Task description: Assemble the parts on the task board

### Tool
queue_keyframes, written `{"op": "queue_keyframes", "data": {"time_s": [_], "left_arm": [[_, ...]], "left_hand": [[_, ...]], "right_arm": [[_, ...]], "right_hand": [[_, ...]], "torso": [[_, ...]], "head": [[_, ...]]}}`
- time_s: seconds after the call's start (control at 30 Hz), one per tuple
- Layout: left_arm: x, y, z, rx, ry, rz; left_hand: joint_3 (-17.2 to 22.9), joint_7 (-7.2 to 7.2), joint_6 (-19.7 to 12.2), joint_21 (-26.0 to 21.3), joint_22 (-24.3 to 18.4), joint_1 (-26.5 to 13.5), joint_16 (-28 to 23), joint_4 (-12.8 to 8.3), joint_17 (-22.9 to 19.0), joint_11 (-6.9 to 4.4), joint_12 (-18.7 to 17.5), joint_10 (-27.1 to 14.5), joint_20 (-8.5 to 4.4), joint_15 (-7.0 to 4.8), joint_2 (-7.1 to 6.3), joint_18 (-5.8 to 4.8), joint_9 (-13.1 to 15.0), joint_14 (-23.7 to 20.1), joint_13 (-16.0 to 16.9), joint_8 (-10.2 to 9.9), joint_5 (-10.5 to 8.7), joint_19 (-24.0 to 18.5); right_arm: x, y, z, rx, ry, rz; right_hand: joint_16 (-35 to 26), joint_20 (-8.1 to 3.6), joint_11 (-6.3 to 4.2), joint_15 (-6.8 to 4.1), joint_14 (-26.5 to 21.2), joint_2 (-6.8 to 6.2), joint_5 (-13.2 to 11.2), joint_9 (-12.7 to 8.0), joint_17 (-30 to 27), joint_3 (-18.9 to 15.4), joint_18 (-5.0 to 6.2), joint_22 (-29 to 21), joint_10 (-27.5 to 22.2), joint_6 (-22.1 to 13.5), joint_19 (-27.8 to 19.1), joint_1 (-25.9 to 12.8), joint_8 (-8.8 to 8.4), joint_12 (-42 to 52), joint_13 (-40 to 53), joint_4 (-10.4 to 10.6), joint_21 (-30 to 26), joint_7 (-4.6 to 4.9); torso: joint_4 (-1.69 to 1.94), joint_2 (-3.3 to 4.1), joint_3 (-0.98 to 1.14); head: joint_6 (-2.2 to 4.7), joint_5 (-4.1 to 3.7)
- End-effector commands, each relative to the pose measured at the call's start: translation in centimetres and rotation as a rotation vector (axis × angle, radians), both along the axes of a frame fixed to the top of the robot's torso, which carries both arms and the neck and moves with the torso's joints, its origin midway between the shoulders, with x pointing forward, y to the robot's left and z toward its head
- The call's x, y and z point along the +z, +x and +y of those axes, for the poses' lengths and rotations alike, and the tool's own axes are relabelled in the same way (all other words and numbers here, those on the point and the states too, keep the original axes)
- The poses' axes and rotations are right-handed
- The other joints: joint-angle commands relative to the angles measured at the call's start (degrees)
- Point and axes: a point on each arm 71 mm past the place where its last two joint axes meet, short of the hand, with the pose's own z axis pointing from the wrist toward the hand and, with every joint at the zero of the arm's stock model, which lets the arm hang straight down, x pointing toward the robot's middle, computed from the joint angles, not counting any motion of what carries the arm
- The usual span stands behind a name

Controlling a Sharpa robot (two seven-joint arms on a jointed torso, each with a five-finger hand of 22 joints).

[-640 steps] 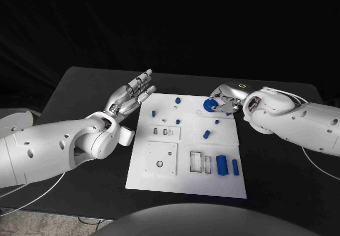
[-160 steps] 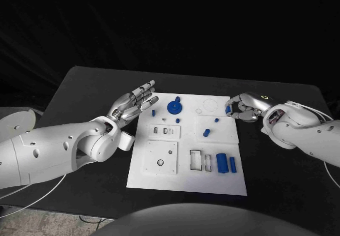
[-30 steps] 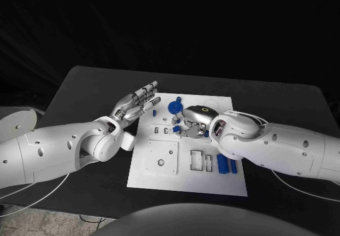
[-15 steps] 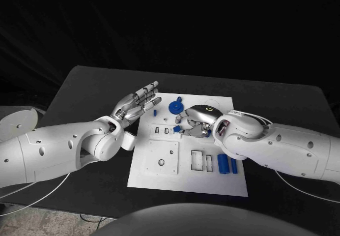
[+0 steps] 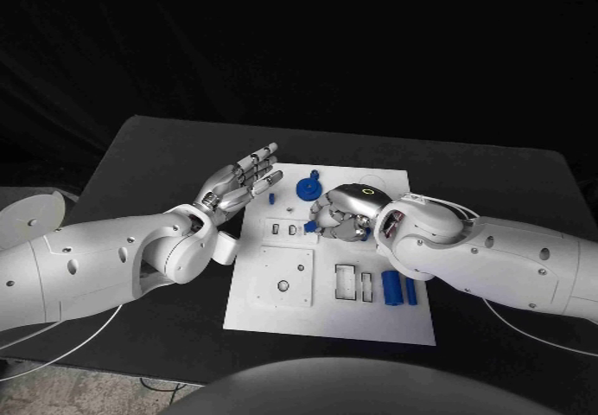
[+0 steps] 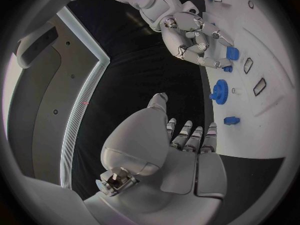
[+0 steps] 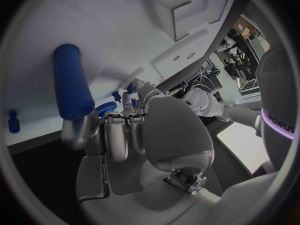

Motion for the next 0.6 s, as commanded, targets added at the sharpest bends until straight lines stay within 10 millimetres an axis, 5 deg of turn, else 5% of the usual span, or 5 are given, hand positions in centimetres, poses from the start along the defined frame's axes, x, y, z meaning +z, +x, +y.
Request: {"op": "queue_keyframes", "data": {"time_s": [0.03, 0.6], "left_arm": [[0.08, -0.07, -0.24, -0.020, -0.015, -0.001], [0.09, -0.11, -0.25, -0.020, -0.015, 0.000]], "left_hand": [[0.13, 0.39, -0.03, 0.31, 0.07, 0.61, 0.36, -0.32, 0.07, 0.24, 0.23, 0.01, 0.01, 0.14, -0.03, 0.12, 0.06, 0.12, 0.08, 0.16, 0.18, 0.28], [0.18, 0.42, -0.05, 0.32, 0.07, 0.64, 0.37, -0.39, 0.08, 0.27, 0.24, 0.01, 0.02, 0.17, -0.04, 0.11, 0.06, 0.13, 0.08, 0.15, 0.20, 0.30]], "right_arm": [[-0.19, -0.11, 0.16, 0.019, -0.014, 0.002], [-0.25, -0.10, 0.26, 0.024, -0.014, 0.006]], "right_hand": [[-0.03, -0.46, -0.21, -0.57, 5.35, 0.21, -0.18, 0.12, 13.78, -0.27, 0.85, 9.36, 6.01, 0.23, 0.02, 0.00, 0.36, 0.22, 15.10, -0.16, -0.13, -0.12], [-0.08, -0.48, -0.21, -0.57, 5.32, 0.20, -3.12, 0.85, 13.75, -1.19, 0.84, 9.36, 6.01, -1.05, 0.01, -0.82, 0.71, 0.22, 15.10, 0.33, -0.20, -0.15]], "torso": [[0.00, 0.00, -0.03], [0.04, 0.00, -0.02]], "head": [[0.00, -0.02], [0.00, -0.07]]}}
